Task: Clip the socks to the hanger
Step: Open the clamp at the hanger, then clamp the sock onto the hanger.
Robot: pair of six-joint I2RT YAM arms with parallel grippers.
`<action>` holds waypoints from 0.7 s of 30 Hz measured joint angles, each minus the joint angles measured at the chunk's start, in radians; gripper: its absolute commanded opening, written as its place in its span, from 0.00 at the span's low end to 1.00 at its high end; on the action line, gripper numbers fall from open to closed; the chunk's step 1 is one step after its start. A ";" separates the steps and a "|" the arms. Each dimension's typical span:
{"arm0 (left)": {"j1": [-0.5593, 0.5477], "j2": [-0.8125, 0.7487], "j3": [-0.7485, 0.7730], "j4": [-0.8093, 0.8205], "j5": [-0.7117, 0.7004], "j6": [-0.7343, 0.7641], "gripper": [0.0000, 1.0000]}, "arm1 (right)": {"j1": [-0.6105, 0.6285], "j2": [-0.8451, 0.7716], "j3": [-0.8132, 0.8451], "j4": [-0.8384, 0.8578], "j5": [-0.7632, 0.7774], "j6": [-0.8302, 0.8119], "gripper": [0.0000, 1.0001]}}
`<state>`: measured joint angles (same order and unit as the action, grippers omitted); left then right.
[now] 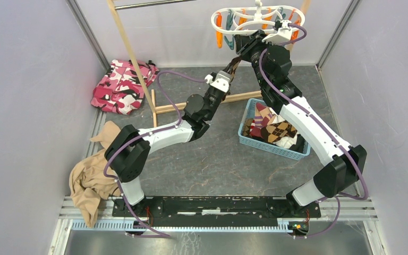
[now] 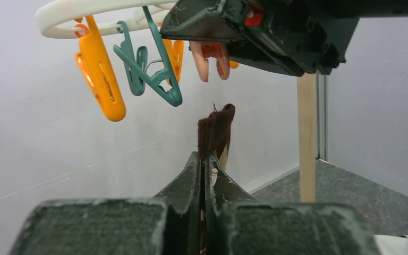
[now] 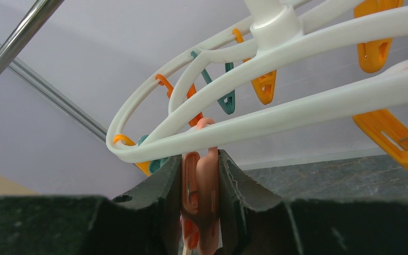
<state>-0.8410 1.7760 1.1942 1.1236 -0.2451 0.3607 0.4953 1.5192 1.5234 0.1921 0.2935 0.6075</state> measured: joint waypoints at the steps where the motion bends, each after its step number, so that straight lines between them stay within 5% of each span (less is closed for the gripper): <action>1: -0.001 0.000 0.004 -0.003 -0.006 0.000 0.02 | 0.000 0.000 0.000 0.000 0.000 0.001 0.00; 21: -0.005 0.004 0.047 -0.025 -0.044 -0.001 0.02 | 0.000 0.003 0.000 -0.006 0.000 0.018 0.00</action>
<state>-0.8463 1.7798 1.2415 1.0988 -0.2890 0.3595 0.4953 1.5223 1.5238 0.1860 0.2939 0.6250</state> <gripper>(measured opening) 0.043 0.321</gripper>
